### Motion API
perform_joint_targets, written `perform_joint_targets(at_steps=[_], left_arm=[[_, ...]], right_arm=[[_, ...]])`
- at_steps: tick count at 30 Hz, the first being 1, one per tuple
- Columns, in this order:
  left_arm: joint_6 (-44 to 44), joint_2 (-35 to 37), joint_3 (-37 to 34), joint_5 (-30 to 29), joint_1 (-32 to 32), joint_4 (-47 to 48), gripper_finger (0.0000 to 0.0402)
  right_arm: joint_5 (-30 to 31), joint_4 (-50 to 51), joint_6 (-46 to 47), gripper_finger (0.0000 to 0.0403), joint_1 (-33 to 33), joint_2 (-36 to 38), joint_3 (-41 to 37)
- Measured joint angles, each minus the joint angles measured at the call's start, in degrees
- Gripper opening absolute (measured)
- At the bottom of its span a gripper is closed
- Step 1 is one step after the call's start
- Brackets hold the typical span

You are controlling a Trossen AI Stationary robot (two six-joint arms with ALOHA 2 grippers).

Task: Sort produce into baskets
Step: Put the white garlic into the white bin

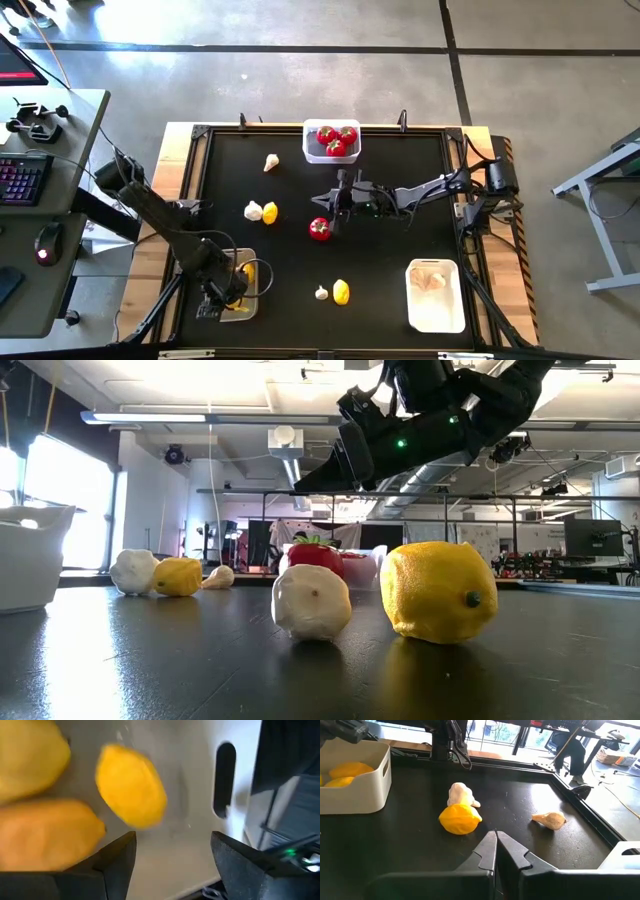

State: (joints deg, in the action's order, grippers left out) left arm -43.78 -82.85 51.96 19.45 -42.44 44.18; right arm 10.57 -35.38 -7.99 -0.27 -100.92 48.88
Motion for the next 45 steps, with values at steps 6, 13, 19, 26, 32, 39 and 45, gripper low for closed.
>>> perform_joint_targets(at_steps=[6, 13, 19, 26, 32, 39, 45], left_arm=[[-0.2, 3.0, 0.0, 1.8, 2.5, 5.6, 0.0191], [10.8, 8.4, 0.0, -4.0, 8.5, 5.7, 0.0066], [24.1, 12.3, -0.8, -9.7, 16.2, 1.1, 0.0009], [36.6, 16.1, -9.4, -7.7, 26.4, -15.8, 0.0001], [45.1, 17.9, -18.7, -4.5, 33.7, -38.8, 0.0001], [49.5, 17.8, -30.2, 6.1, 44.8, -70.7, 0.0001], [50.9, 17.8, -33.3, 15.4, 52.9, -85.7, 0.0001]], right_arm=[[0.0, 0.0, -1.0, 0.0, 0.0, 0.0, 0.0], [0.1, 0.0, -1.1, 0.0, 0.3, 0.0, 0.0], [2.8, 0.5, -1.2, 0.0, 1.2, 0.0, 0.0], [3.0, 6.8, 0.4, 0.0, 1.8, 0.1, 0.1], [2.3, 9.6, 1.8, 0.0, 1.8, 1.1, 0.1], [8.1, 32.3, 10.8, 0.0, 1.8, 11.5, 0.0], [8.4, 41.5, 18.5, 0.0, 3.3, 19.5, 0.0]])
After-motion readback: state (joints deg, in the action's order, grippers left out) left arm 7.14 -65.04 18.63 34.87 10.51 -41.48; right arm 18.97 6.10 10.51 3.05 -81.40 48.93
